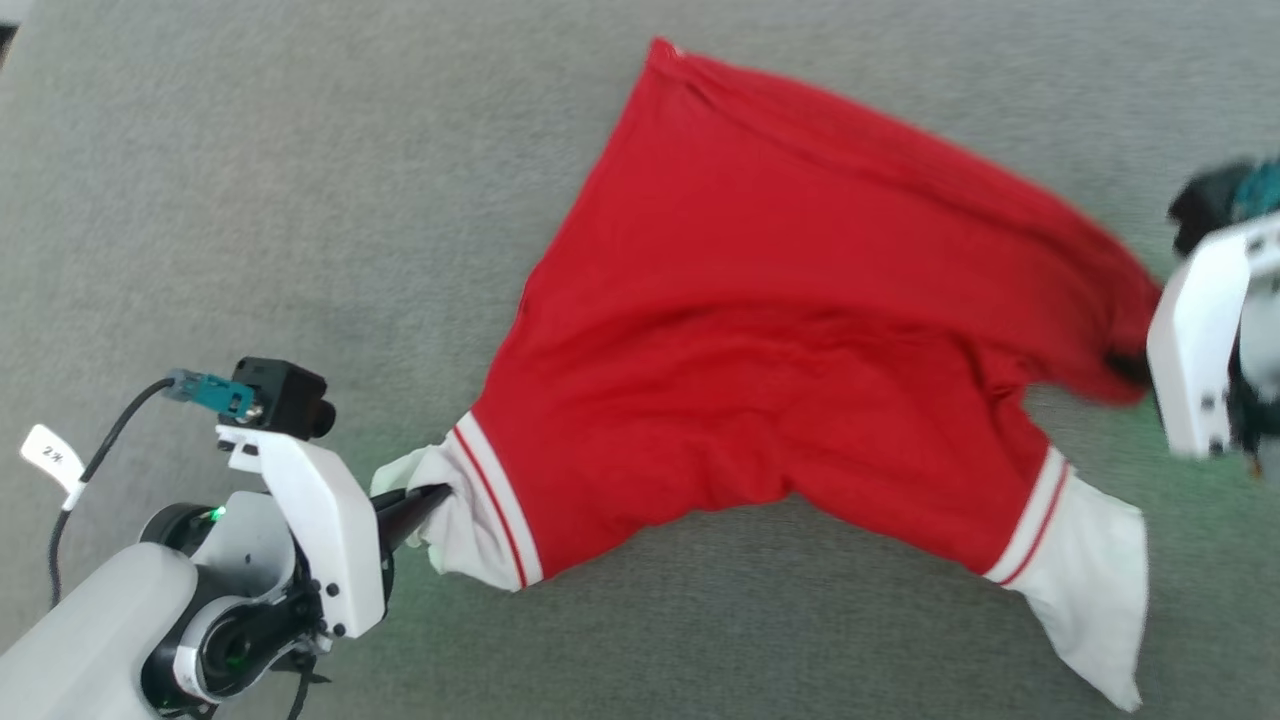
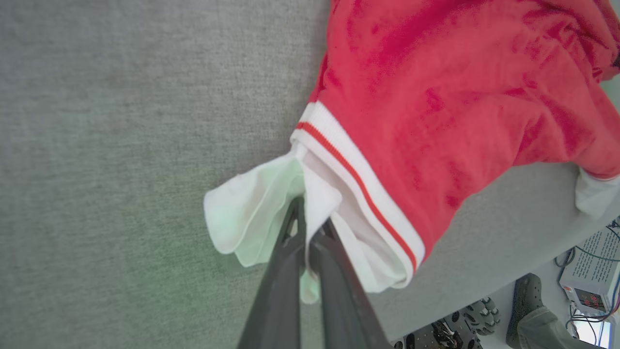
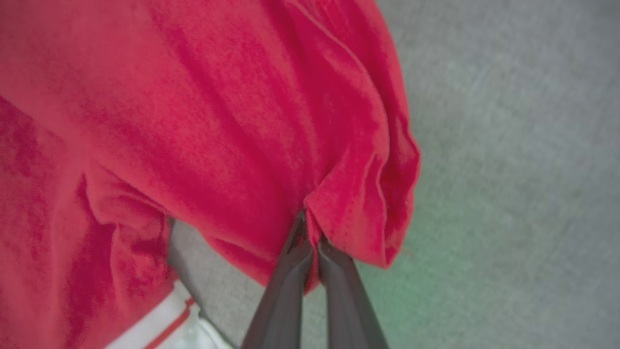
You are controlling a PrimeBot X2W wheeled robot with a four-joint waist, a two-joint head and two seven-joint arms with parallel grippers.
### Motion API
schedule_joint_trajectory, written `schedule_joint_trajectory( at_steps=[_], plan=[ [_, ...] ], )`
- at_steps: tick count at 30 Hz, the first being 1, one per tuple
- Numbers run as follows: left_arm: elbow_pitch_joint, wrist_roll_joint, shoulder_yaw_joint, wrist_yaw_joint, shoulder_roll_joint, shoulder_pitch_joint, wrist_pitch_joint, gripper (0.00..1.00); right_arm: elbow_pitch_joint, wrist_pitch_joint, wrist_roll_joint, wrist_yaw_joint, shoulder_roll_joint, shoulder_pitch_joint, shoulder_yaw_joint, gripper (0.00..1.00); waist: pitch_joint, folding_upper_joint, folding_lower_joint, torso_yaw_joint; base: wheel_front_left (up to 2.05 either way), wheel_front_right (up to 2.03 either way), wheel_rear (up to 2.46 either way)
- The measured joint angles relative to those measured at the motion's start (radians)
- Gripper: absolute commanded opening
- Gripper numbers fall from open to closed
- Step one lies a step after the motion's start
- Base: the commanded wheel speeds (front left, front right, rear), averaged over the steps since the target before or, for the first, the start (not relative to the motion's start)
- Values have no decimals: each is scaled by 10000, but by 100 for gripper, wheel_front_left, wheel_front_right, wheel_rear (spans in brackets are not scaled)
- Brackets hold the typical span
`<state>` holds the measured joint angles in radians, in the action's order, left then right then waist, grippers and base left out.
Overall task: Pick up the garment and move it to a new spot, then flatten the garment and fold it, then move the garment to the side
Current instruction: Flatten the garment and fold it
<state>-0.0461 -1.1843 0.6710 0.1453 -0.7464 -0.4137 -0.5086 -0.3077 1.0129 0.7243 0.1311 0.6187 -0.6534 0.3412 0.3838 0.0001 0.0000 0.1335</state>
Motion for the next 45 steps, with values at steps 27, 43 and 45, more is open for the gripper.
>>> schedule_joint_trajectory(
  at_steps=[27, 43, 45],
  plan=[
    [-673, -176, -251, 370, -393, 384, -12, 0, 3323, -173, -1062, 25, -1384, 5016, -3400, 100, -665, 0, 0, -896, 0, 0, 0],
    [-617, 2, -128, 282, -144, 281, 217, 0, 7465, 121, -2002, -2, -2150, 4690, -4525, 100, -820, 0, -1, -713, 0, 0, 0],
    [-527, 107, -59, 140, -2, 102, 265, 0, 7327, -305, -2240, -2, -2150, 4143, -4274, 100, -815, 0, 0, -574, 0, 0, 0]
  ],
)
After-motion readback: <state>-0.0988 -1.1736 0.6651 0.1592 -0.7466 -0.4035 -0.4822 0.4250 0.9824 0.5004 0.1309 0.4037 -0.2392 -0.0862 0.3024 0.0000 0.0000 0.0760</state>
